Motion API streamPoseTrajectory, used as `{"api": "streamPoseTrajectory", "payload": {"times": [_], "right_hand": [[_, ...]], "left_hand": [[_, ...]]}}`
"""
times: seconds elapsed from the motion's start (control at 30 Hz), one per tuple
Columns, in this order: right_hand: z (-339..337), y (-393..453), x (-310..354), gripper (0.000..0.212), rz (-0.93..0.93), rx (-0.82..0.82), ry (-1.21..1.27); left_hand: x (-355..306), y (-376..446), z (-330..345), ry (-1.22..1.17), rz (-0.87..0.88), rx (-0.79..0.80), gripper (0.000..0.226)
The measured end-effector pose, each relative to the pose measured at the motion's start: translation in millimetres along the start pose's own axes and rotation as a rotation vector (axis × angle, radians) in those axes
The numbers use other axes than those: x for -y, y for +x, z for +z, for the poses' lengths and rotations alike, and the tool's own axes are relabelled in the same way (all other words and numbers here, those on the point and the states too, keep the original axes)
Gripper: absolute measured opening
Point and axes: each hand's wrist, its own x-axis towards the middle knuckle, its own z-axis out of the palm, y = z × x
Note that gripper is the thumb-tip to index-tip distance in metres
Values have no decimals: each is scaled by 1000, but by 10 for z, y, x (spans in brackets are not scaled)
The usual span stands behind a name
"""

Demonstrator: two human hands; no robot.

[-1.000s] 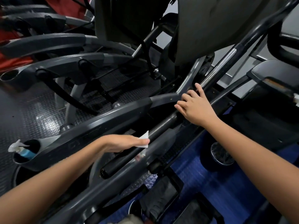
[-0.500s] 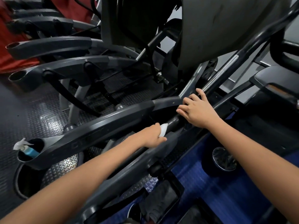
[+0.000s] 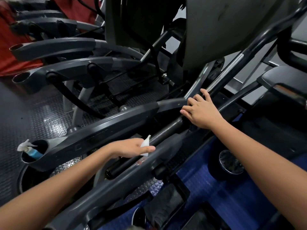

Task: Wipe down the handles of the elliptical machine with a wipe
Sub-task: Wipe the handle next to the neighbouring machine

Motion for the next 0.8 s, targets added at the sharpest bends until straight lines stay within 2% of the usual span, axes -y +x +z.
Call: {"api": "streamPoseTrajectory", "payload": {"times": [0.1, 0.2, 0.37, 0.43, 0.57, 0.7, 0.8], "right_hand": [[-7, 9, 1, 54, 1, 1, -1], [0, 16, 5, 53, 1, 1, -6], [14, 7, 1, 53, -10, -25, 6], [8, 10, -1, 54, -9, -21, 2], [20, 13, 4, 53, -4, -1, -11], [44, 12, -10, 54, -5, -5, -14], [49, 7, -16, 54, -8, -11, -12]], "left_hand": [[-220, 316, 17, 216, -84, -190, 46], [-551, 682, 39, 342, -109, -325, 56], [-695, 906, 125, 441, -69, -464, 49], [-591, 792, 101, 372, -65, -418, 50], [-190, 470, 28, 162, -77, -229, 51], [93, 59, 83, -13, 20, -119, 64], [134, -96, 91, -57, -20, -83, 62]]}}
